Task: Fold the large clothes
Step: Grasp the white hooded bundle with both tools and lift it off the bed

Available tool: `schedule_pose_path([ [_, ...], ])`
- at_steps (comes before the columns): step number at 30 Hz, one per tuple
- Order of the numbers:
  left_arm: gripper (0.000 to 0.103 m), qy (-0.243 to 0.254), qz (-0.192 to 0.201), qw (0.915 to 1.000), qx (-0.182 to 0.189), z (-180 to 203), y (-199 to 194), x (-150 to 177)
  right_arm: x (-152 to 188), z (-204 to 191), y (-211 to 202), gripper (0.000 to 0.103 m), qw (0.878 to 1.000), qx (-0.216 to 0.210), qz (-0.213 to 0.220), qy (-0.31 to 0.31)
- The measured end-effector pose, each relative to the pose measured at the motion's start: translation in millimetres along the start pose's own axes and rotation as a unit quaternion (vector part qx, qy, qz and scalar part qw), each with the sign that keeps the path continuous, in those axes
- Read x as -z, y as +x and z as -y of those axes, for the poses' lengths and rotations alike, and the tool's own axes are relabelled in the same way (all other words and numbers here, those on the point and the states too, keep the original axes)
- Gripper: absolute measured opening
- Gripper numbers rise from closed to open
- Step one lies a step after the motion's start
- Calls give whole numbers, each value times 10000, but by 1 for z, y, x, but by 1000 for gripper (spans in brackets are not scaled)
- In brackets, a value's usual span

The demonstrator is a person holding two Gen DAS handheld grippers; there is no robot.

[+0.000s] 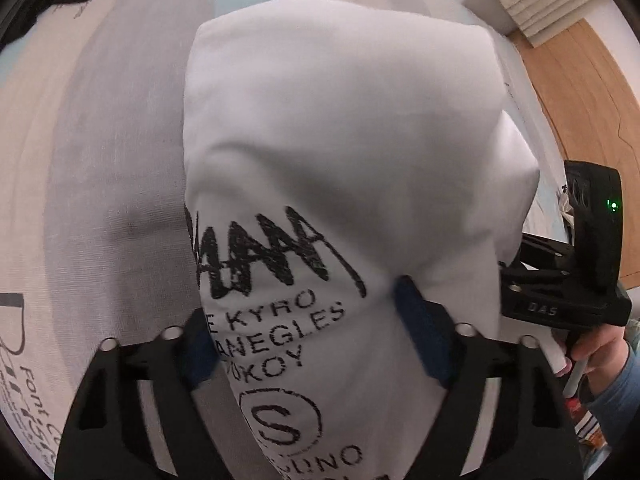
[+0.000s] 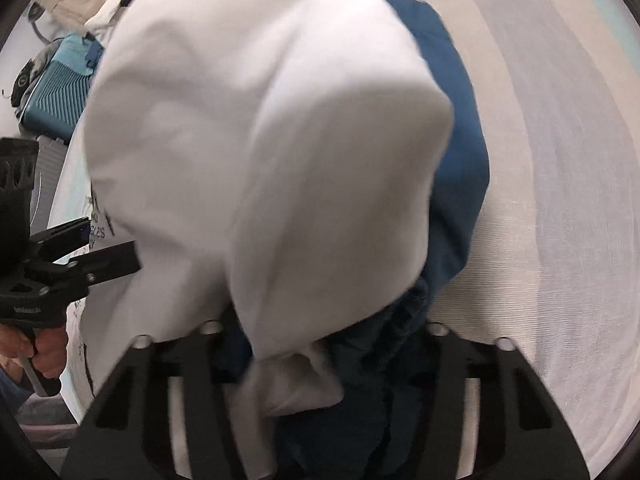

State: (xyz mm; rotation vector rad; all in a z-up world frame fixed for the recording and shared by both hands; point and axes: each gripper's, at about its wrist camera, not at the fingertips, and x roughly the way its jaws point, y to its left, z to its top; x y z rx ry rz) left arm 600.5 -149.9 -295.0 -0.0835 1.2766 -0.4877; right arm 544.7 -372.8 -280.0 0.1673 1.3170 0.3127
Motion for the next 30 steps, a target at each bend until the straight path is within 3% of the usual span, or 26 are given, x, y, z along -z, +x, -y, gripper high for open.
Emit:
schedule_pose_path([
  [3, 54, 48, 66, 10000, -12, 4, -9, -2, -5, -14, -3, 31, 9998, 123, 70, -141],
  [7, 37, 81, 186, 9998, 33, 6, -23, -2, 0, -18, -14, 26, 9994, 96, 323, -71],
  [12, 35, 261, 284, 9992, -72, 20, -37, 4, 23, -26, -31, 23, 9985, 58, 548, -2],
  [22, 32, 523, 386, 9977, -198, 57, -54, 6, 15, -27, -65, 20, 9954, 86, 957, -38],
  [25, 31, 619, 440, 9969, -196, 65, -59, 10, 27, -44, -71, 20, 9935, 156, 1122, -62],
  [30, 31, 853, 517, 9949, -179, 85, -79, 17, 52, -37, -103, 20, 9903, 174, 1375, 129],
])
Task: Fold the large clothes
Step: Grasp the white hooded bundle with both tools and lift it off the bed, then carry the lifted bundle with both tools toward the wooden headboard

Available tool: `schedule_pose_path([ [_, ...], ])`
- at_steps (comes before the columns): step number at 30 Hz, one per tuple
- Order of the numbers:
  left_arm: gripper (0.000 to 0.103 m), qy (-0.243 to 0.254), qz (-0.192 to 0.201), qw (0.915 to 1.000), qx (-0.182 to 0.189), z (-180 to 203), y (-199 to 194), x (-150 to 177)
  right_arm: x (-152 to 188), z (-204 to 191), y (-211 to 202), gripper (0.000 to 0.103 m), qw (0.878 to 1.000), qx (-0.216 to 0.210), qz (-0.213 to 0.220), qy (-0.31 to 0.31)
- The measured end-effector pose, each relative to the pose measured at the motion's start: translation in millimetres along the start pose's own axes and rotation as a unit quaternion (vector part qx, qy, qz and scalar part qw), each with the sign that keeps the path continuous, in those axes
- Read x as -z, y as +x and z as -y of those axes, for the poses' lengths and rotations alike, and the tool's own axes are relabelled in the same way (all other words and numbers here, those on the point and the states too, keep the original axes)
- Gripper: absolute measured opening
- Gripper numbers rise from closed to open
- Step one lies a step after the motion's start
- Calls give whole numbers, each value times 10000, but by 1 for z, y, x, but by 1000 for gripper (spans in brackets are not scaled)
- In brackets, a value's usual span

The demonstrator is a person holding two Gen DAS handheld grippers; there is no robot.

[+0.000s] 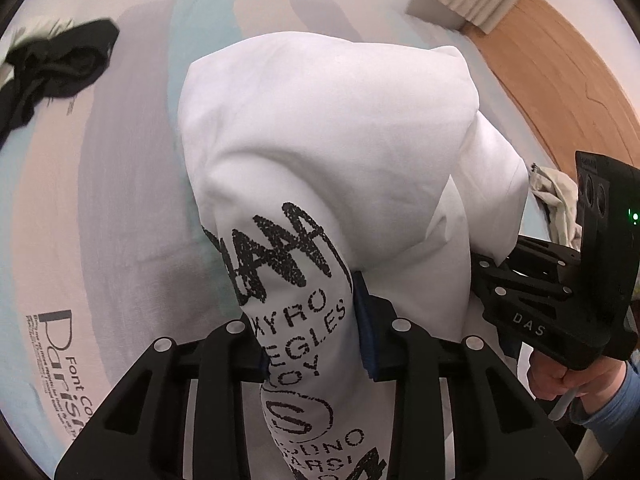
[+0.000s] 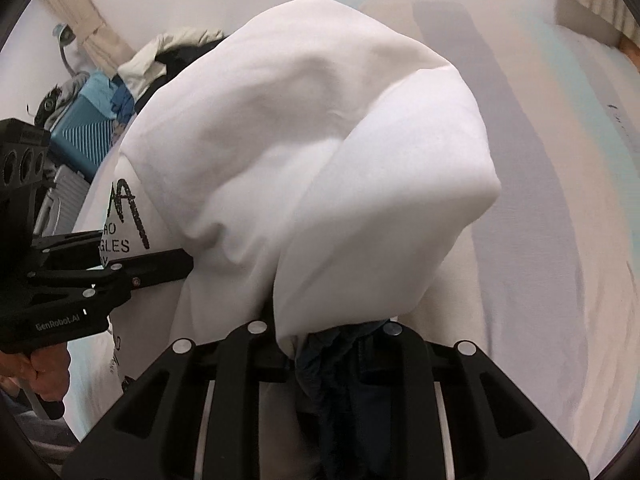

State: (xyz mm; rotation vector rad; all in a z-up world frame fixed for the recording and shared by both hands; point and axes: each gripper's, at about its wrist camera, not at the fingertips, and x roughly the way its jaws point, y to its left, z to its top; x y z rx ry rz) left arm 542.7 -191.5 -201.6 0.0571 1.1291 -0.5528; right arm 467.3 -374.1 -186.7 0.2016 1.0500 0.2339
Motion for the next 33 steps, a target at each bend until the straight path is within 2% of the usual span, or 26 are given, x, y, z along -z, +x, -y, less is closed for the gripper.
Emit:
schedule_pose_path([
  [5, 30, 358, 138, 9992, 122, 30, -33, 4, 12, 2, -43, 19, 9991, 178, 324, 213],
  [13, 30, 959, 247, 9942, 422, 89, -74, 11, 56, 23, -140, 19, 9927, 675, 752, 662],
  [20, 30, 1584, 334, 9849, 609, 170, -92, 16, 80, 35, -199, 19, 9834, 1074, 1093, 972],
  [26, 30, 1957, 447, 9773, 684, 262, -83, 7, 99, 91, -247, 19, 9746, 1242, 1402, 1228],
  [29, 30, 2056, 486, 9744, 770, 318, -71, -2, 107, 138, -274, 19, 9703, 1359, 1498, 1324],
  [33, 30, 2202, 467, 9699, 930, 399, -45, -21, 124, 220, -318, 19, 9642, 1587, 1539, 1462],
])
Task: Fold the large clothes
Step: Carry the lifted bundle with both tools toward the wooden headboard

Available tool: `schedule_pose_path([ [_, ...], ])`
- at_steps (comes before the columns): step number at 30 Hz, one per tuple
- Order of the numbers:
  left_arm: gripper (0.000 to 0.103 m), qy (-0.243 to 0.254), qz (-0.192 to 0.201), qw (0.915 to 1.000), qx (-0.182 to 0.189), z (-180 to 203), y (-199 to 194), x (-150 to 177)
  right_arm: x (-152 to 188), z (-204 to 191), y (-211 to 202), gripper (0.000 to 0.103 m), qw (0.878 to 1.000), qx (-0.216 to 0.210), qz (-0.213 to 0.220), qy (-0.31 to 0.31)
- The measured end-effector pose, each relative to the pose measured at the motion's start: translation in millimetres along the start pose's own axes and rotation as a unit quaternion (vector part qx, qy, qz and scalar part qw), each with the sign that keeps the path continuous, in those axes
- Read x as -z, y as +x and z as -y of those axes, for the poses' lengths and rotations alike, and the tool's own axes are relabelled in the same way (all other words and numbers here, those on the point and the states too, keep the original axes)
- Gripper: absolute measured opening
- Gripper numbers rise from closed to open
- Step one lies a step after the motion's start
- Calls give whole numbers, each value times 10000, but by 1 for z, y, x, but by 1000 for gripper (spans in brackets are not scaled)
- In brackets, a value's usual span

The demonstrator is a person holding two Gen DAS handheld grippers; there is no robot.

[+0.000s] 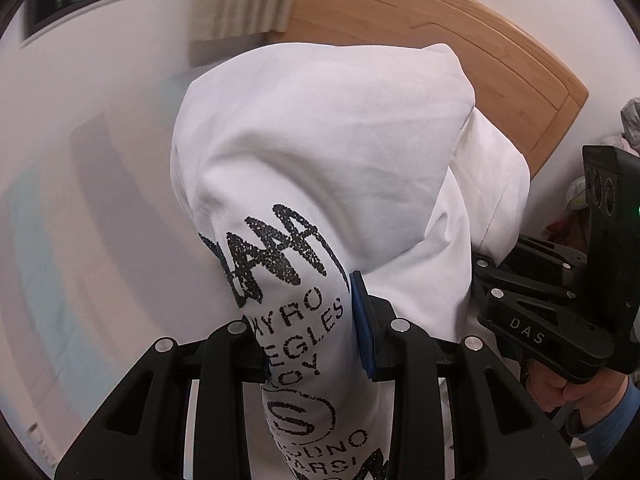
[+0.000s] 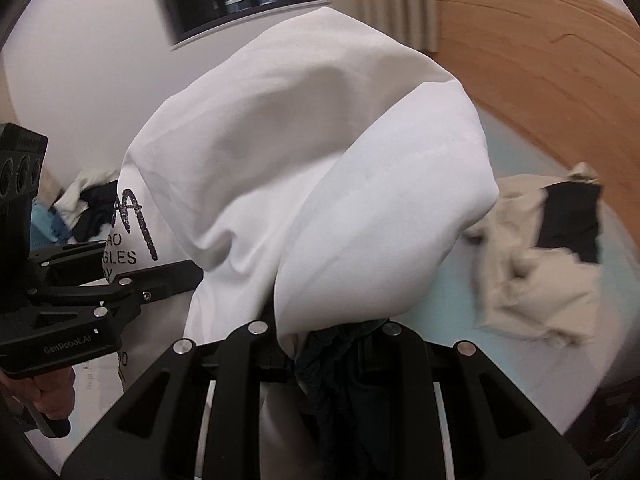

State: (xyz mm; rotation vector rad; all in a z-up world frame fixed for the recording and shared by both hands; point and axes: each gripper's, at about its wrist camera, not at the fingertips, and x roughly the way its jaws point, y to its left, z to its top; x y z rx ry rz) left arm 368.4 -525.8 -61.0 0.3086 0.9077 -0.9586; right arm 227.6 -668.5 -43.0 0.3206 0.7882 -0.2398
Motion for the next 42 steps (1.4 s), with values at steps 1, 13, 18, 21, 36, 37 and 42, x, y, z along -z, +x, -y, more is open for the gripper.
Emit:
schedule_pose_path([
  [1, 30, 51, -3, 10000, 48, 15, 9, -11, -5, 21, -3, 19, 10000, 62, 1, 24],
  [13, 30, 669, 105, 9956, 649, 197, 119, -140, -69, 231, -40, 19, 9962, 857, 129, 38],
  [18, 30, 790, 6, 9951, 600, 232, 186, -190, -86, 288, -20, 19, 9944, 1052, -42, 14],
  [21, 30, 849, -118, 9950, 504, 248, 218, -198, -87, 313, 2, 19, 9936, 1114, -163, 105],
  [36, 32, 699, -772, 9944, -154, 246, 357, -207, -52, 396, 124, 19, 9818, 1480, -882, 805],
  [37, 32, 677, -777, 9945, -181, 246, 361, -206, -50, 397, 128, 19, 9808, 1521, -897, 824],
  [42, 34, 555, -741, 9952, -324, 237, 376, -206, -45, 419, 144, 19, 9773, 1636, -980, 924],
])
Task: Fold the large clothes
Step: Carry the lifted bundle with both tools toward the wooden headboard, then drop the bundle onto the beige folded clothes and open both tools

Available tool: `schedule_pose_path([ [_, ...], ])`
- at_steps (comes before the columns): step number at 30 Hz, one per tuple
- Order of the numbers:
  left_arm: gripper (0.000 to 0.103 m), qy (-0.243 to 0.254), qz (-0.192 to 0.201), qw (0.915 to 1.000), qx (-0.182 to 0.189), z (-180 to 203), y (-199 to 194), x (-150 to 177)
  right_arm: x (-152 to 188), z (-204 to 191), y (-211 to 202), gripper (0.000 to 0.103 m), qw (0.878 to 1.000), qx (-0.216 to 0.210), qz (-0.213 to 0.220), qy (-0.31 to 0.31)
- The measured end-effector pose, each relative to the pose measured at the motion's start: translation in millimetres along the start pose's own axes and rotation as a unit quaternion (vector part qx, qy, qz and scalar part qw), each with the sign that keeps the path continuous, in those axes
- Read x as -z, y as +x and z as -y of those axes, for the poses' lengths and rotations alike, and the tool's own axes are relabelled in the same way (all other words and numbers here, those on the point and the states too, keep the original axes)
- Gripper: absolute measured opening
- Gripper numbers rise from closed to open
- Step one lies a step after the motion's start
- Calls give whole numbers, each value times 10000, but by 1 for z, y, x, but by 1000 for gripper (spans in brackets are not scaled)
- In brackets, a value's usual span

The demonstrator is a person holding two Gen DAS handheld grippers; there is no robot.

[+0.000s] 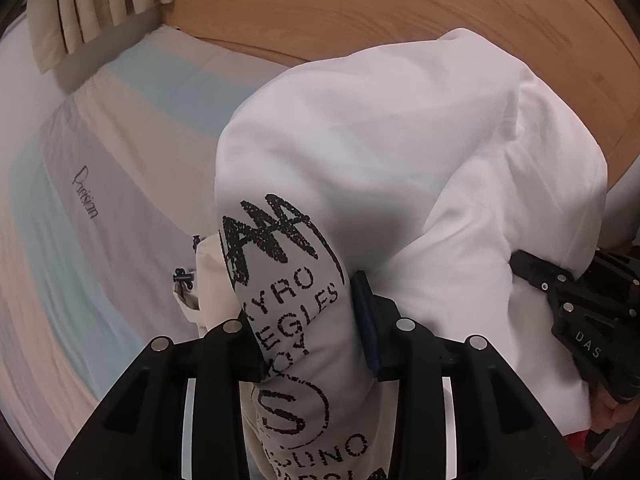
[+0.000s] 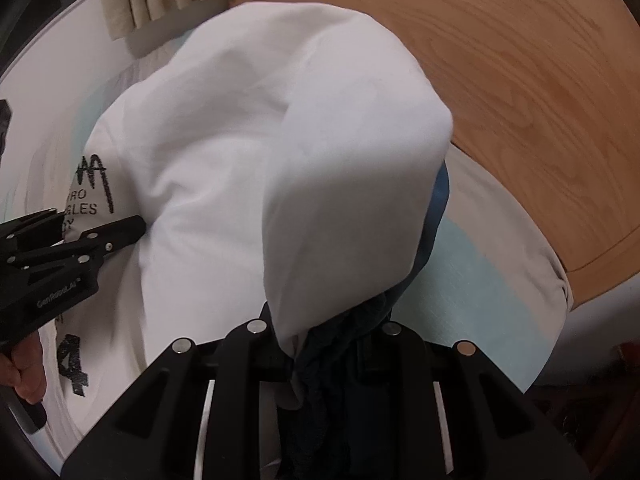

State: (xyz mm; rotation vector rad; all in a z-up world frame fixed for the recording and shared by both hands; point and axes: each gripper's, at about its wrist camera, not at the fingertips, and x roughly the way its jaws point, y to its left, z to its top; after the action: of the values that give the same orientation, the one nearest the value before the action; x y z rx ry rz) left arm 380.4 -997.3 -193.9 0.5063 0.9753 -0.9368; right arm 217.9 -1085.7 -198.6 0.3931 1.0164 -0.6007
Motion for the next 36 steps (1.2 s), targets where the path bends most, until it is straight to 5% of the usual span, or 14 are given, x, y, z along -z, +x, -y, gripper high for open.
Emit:
schedule_pose_path([
  [22, 45, -419, -124, 9986, -305, -4, 33, 8, -14, 21, 56, 27, 9991, -180, -239, 292],
  [26, 60, -467, 124, 9969, -614, 6, 8, 12, -23, 20, 35, 47, 9990, -48, -130, 432],
  [27, 66, -515, 172, 9967, -606, 5, 3, 13, -23, 20, 31, 59, 9990, -4, -83, 441],
  [31, 94, -591, 708, 9942, -551, 6, -32, 25, -19, 24, 10, 80, 9987, 119, 143, 475],
  [36, 97, -726, 1059, 9913, -284, 2, -71, 47, -12, 19, -24, 96, 9975, 216, 515, 429],
])
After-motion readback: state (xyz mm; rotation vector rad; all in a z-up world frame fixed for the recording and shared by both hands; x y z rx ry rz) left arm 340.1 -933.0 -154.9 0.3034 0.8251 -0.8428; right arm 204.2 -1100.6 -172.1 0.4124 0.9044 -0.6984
